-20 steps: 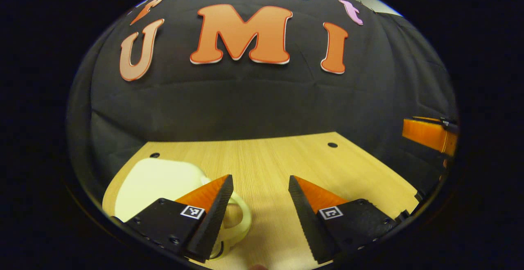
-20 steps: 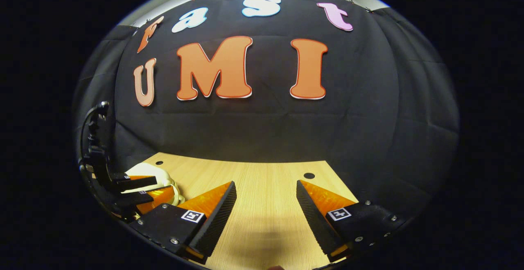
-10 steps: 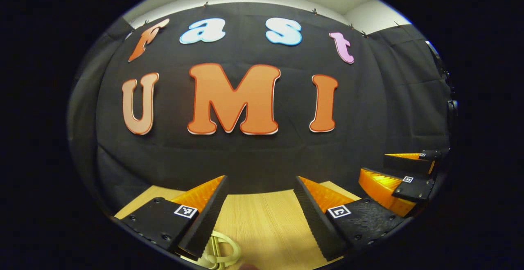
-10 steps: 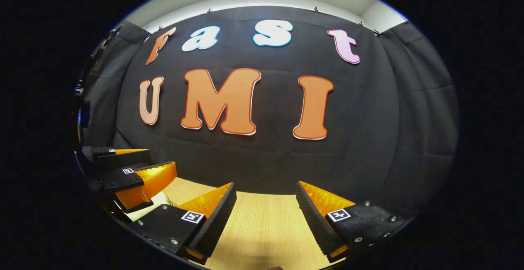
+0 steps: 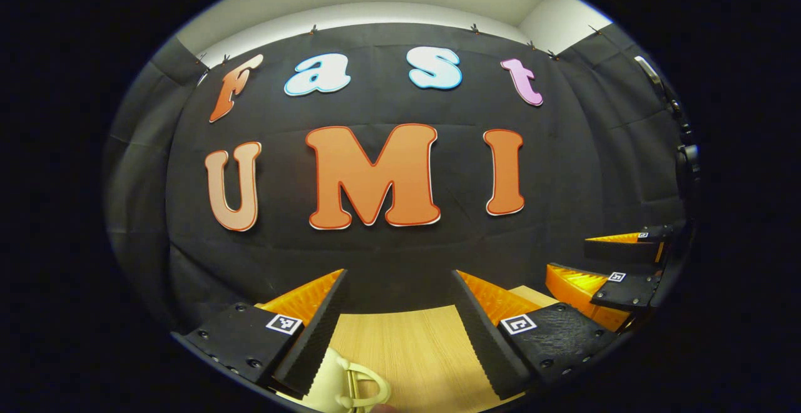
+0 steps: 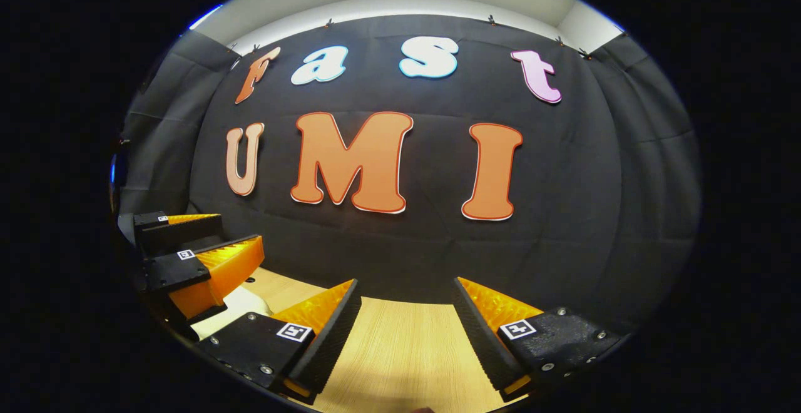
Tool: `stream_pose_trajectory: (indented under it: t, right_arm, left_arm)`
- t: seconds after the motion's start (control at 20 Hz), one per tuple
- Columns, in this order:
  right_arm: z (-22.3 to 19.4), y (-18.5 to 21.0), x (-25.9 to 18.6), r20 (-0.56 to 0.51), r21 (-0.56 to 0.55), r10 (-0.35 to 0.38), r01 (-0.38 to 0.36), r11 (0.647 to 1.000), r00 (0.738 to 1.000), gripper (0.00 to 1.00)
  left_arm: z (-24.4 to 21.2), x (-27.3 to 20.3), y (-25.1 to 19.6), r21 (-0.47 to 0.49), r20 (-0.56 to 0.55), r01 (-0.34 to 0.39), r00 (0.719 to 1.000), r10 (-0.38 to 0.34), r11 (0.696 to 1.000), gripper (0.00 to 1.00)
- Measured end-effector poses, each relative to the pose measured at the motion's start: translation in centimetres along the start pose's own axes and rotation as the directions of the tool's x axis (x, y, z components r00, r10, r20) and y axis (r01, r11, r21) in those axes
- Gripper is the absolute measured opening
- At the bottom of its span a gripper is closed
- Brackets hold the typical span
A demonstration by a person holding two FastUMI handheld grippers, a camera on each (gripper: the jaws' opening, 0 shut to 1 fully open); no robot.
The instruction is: First open the suitcase, pack the skin care products into it, and then close the suitcase.
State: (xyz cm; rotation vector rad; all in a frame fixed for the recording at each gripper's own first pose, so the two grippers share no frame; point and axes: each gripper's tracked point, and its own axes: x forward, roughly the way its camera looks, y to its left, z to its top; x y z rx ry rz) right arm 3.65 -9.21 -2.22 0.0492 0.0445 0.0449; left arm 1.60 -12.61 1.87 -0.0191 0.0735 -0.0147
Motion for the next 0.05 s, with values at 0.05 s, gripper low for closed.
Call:
stream_pose_trajectory:
  t: [0.05]
  right_arm:
    - [-0.04,0.18,-0.11,0.003,-0.001,0.007,-0.007,1.0,1.0,0.94]
  left_arm:
    - [-0.26,-0.08,0.32,0.001,-0.009,-0.007,1.0,0.007,1.0,1.0]
